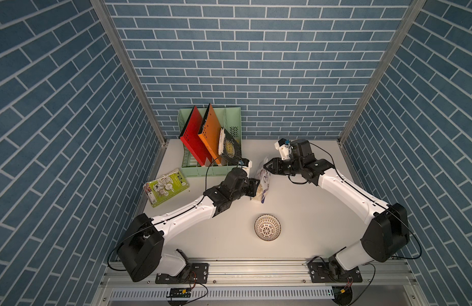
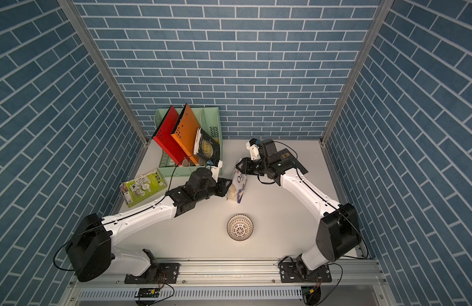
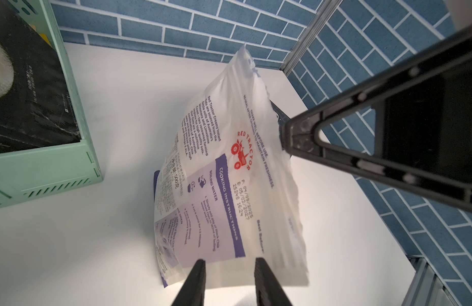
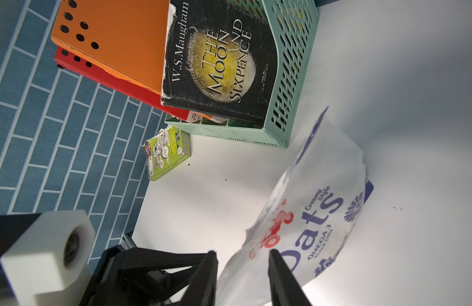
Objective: Pour the oats into the breakfast bowl
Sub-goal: Open the oats bag at the center of the board.
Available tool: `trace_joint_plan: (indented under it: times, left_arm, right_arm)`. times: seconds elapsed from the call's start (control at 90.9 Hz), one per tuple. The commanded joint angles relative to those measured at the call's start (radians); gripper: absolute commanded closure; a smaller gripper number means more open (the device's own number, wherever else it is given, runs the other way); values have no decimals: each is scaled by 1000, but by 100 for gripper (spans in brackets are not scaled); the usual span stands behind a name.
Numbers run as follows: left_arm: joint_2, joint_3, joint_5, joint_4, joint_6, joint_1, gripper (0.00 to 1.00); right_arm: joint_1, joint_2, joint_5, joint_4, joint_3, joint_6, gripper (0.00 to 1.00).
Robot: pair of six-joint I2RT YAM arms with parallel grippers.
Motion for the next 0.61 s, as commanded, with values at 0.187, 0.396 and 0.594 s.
trace_joint_plan:
  times: [0.187, 0.396, 0.594]
  left_arm:
    - [6, 23, -8, 7, 7, -4, 65]
    - [9, 21, -14, 9, 6, -4, 65]
    - [4, 19, -23, 10, 2, -4, 65]
  right_arm:
    - [4, 21, -26, 24, 30, 18, 60]
    - [4, 21, -43, 20, 19, 18, 76]
    - [4, 4, -64, 30, 3, 18, 91]
